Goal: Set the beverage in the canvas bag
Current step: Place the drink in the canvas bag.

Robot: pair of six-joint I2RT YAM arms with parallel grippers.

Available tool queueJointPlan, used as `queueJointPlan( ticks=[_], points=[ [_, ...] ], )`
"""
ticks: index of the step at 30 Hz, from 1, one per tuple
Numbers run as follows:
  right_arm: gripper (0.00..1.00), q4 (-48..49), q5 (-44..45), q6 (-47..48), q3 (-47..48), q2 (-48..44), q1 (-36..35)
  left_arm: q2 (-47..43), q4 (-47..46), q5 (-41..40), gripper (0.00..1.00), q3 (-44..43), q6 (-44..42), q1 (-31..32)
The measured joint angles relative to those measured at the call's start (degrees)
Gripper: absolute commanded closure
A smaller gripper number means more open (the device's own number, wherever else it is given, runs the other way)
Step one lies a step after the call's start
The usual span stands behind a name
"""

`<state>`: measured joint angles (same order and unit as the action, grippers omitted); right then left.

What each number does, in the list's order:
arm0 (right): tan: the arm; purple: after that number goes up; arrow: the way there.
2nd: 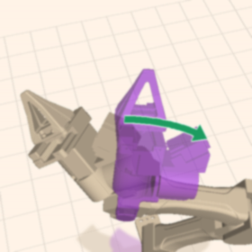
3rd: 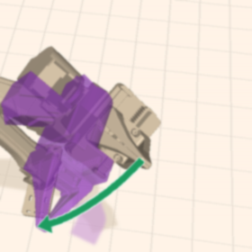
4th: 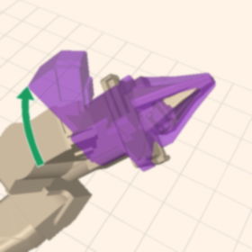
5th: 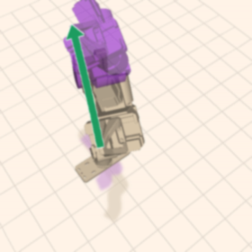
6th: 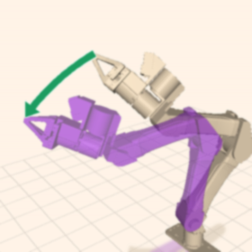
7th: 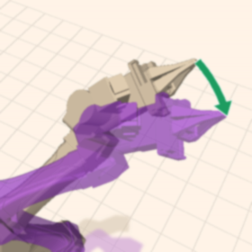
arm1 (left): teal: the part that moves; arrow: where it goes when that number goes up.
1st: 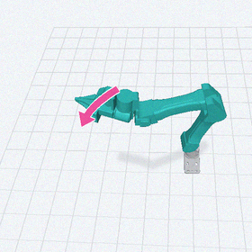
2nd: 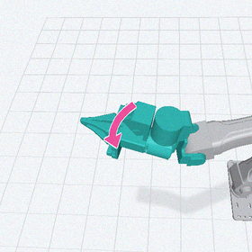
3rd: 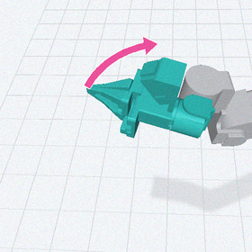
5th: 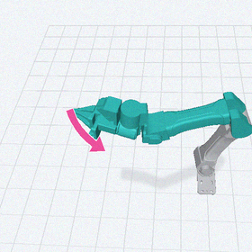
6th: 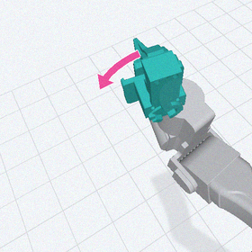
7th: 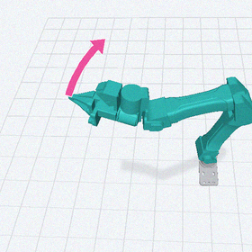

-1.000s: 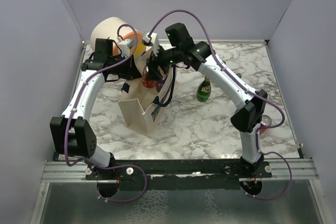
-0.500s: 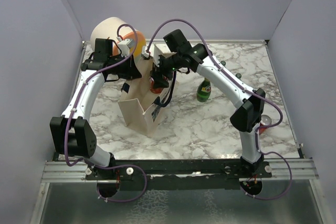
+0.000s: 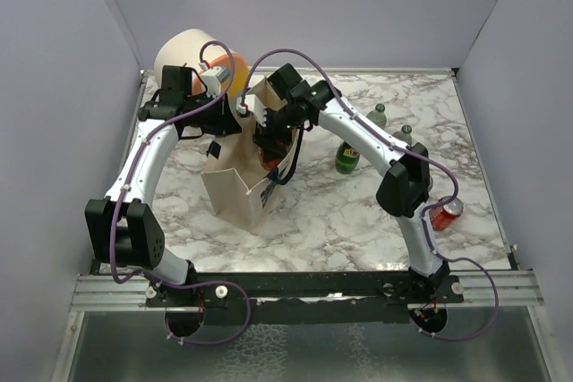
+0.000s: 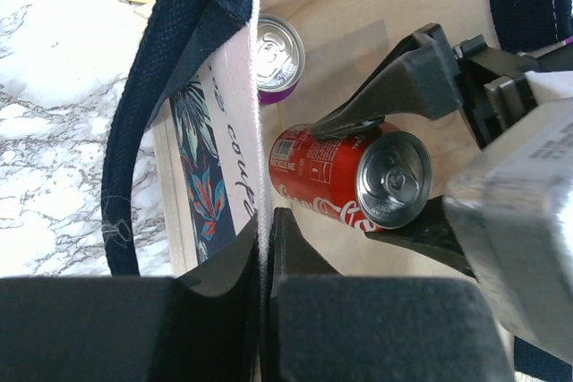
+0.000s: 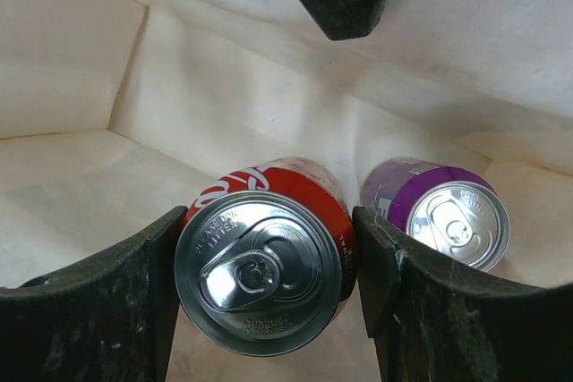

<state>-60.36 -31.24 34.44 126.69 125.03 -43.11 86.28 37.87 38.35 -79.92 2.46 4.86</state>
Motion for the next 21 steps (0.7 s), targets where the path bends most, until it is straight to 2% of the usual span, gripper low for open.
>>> queueJointPlan(
  ticks=[5, 15, 21],
  points=[
    [0.99, 1.22, 0.79, 0.0, -1.81, 0.33, 0.02, 0.0, 0.02, 0.07, 1.0, 0.0, -0.02, 0.0],
    [0.99, 9.64, 2.23, -0.31, -12.9, 0.15, 0.09, 0.11, -0.07, 1.16, 1.0, 0.0, 0.0, -0.66],
    [0.99, 12.9, 2.51, -2.29, -13.73, 0.15, 0.22, 0.31, -0.13, 1.25, 1.0, 0.02, 0.0, -0.68]
  ],
)
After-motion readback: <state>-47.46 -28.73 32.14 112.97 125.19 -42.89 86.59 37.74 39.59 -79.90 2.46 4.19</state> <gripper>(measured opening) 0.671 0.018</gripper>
